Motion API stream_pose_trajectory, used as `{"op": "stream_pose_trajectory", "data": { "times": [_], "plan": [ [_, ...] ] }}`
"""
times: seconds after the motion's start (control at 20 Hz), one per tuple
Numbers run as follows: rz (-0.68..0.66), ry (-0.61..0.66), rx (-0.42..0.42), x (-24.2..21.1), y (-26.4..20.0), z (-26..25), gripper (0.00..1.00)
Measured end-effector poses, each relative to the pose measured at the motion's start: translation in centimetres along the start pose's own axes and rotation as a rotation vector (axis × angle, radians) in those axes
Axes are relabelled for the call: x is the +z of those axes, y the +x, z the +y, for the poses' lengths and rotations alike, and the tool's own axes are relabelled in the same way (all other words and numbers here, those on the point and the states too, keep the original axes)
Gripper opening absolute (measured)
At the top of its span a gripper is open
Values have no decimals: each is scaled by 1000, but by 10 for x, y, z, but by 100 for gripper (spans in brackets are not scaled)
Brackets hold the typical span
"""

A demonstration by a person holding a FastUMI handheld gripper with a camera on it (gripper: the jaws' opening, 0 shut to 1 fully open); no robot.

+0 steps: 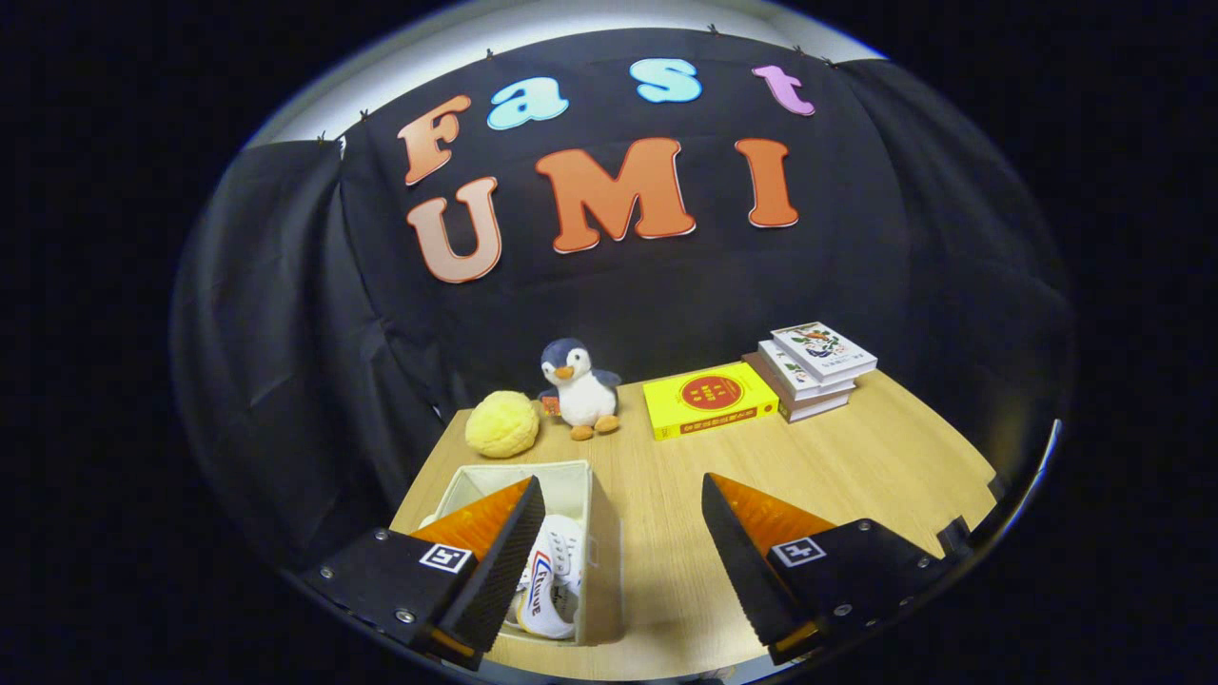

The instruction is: Open the storage box then place both shoes into the box .Put the left shoe in first, then the right shoe, with the right side of both shoes facing outward in a uniform manner.

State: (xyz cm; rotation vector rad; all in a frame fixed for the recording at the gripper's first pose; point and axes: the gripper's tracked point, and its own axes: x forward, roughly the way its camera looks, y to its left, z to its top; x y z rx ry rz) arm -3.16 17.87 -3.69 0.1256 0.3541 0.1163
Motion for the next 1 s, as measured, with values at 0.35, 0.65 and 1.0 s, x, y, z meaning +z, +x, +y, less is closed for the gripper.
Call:
{"op": "stream_pose_trajectory", "data": {
  "times": [0.35,0.65,1.0],
  "plan": [
    [-104,-12,-37,59,-25,-97,99],
    [-192,-12,-77,107,-45,-179,98],
    [-225,-36,-105,124,-51,-243,99]
  ]
}}
